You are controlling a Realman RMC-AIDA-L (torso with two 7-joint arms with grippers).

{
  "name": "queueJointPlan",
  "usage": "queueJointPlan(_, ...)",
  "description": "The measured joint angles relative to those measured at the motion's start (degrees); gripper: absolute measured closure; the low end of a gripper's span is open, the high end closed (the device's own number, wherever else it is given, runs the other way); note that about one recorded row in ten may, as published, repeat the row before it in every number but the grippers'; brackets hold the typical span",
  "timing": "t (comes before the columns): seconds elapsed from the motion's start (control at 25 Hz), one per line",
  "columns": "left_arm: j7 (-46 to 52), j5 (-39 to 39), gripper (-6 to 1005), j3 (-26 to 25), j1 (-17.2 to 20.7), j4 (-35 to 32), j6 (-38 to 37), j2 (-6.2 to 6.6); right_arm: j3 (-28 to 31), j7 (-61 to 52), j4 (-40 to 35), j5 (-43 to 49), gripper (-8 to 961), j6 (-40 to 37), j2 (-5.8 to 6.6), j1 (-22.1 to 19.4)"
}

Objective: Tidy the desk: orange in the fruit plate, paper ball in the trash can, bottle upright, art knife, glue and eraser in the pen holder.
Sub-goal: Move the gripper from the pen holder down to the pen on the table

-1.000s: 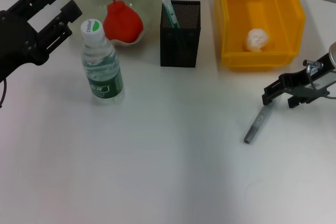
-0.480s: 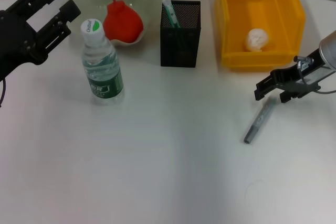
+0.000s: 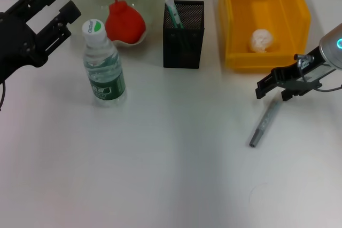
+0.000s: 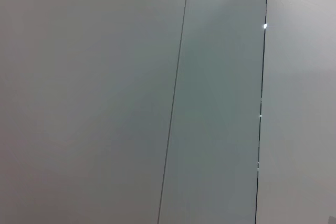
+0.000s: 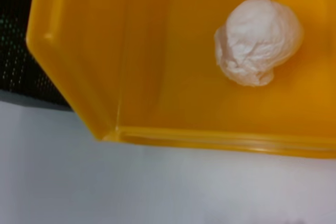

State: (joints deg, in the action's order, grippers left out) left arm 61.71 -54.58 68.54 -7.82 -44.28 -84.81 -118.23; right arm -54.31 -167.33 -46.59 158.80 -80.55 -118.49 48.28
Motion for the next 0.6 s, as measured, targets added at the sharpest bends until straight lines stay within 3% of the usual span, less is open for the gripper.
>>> queueJointPlan(0.6, 0.0, 0.2, 402, -0.1, 0.0, 0.2, -0.2, 0.02, 0.0, 1.1, 3.1, 0.0, 271, 2.1, -0.06, 2.0)
